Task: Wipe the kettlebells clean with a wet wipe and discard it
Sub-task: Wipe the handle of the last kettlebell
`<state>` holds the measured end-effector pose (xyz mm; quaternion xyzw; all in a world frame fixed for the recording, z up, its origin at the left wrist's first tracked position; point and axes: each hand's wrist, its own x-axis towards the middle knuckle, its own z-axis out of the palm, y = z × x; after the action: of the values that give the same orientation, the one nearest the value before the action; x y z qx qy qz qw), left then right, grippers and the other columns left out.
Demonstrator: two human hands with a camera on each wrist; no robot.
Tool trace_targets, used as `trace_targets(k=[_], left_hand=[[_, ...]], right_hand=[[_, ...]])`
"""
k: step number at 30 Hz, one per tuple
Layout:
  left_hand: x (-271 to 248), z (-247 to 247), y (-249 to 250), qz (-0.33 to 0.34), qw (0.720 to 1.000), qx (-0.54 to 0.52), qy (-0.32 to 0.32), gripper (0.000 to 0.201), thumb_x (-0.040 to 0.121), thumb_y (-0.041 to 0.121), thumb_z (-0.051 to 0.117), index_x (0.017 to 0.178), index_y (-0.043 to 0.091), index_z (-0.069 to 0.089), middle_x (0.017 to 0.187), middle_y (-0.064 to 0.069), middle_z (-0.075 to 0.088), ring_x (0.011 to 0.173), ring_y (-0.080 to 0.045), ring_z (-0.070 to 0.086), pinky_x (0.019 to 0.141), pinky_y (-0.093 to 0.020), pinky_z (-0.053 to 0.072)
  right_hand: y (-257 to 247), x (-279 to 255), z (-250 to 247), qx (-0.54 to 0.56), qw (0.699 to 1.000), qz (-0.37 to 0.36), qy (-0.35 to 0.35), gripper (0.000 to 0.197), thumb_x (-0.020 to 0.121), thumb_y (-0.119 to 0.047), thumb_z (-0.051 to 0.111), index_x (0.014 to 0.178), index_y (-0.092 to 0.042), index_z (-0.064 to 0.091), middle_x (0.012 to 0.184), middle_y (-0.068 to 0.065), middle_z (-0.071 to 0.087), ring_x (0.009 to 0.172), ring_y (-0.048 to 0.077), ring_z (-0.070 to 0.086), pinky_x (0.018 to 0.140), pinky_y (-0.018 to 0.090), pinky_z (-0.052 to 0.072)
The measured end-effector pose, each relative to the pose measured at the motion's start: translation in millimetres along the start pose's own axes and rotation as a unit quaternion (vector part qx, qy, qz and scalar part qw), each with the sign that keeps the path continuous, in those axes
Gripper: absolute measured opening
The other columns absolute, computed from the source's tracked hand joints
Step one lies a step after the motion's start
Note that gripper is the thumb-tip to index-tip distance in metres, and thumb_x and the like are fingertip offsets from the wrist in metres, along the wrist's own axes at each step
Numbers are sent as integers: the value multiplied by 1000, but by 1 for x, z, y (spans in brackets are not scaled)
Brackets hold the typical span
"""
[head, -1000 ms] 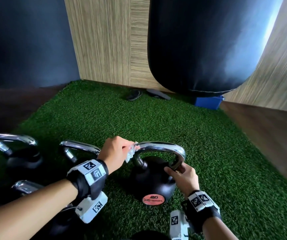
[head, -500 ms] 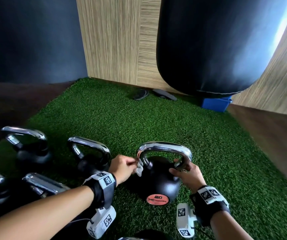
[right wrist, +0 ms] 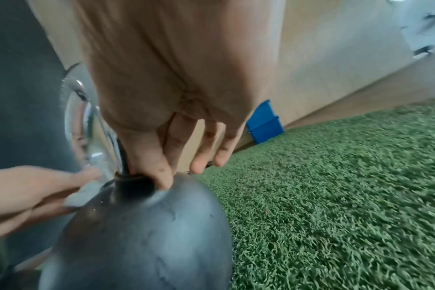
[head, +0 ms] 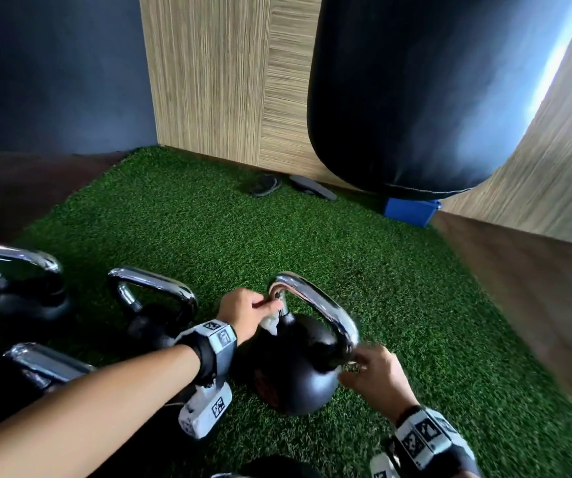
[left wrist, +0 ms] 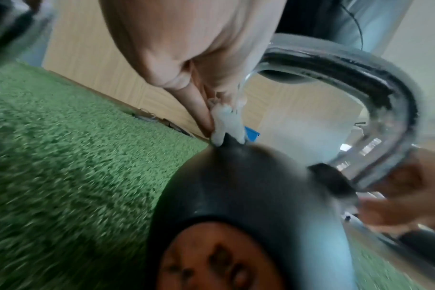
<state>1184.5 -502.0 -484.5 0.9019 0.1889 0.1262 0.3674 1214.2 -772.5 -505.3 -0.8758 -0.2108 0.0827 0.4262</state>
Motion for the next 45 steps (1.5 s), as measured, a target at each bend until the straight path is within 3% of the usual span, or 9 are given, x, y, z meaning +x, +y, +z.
trace_targets(k=[5,9,13,17,20,24,32,37,45], left_hand=[[30,12,27,7,997,49,-63,39,89,50,69,84,13,78,78,-2,75,60,-14,63,49,-22,41],[36,12,46,13,996,70,-55,23,102,17,55,107,4,74,103,-17,73,95,-28,70,60,-22,48],[32,10,32,48,991,14,-125,35,99,27,60,73,6,71,71,-13,70,63,-19,61,61,-28,49],[25,9,26,79,984,6,-161,18,95,12,64,94,-2,76,88,-15,77,83,-26,72,80,-37,60],[29,8,38,74,992,45,-92,33,94,18,63,62,9,64,51,8,54,49,-12,49,42,-11,31],[36,0,51,83,996,4,-37,44,92,14,64,50,23,52,49,9,50,44,-8,42,36,-10,30],[41,-19,56,121,990,-44,-54,20,92,20,73,110,17,77,81,2,78,66,-18,72,53,-24,54],[37,-44,54,104,980,-103,-135,21,85,25,80,106,26,79,93,13,79,86,-11,76,82,-34,62],[25,-55,66,18,967,-145,-207,23,81,22,84,99,9,80,89,-3,80,84,-16,77,74,-22,61]], right_hand=[[-25,-7,8,-170,973,-155,33,34,75,1,71,89,-29,80,86,-14,76,68,-13,60,61,-9,34],[-40,-2,12,-157,971,-179,-29,38,77,2,59,96,-23,79,92,-7,77,75,0,68,70,14,55],[-43,30,13,-101,987,-125,9,23,85,-16,70,107,-19,73,106,-6,67,95,2,60,92,31,52],[-28,62,44,31,988,80,-127,80,88,-35,69,153,-19,25,147,13,40,133,31,43,109,51,40],[-15,71,56,64,982,114,-134,74,88,-40,67,151,-25,30,143,13,42,129,33,47,105,50,46],[-7,71,60,103,983,113,-103,69,88,-35,68,148,-25,36,141,12,43,124,30,51,98,47,52],[-2,72,62,84,987,99,-93,66,88,-37,67,147,-25,39,137,12,47,122,27,52,105,39,46],[2,73,62,73,989,96,-91,65,87,-37,66,146,-27,40,136,11,47,120,27,52,104,39,46],[2,73,63,66,990,95,-87,66,86,-39,68,145,-27,40,136,12,48,125,28,50,109,47,41]])
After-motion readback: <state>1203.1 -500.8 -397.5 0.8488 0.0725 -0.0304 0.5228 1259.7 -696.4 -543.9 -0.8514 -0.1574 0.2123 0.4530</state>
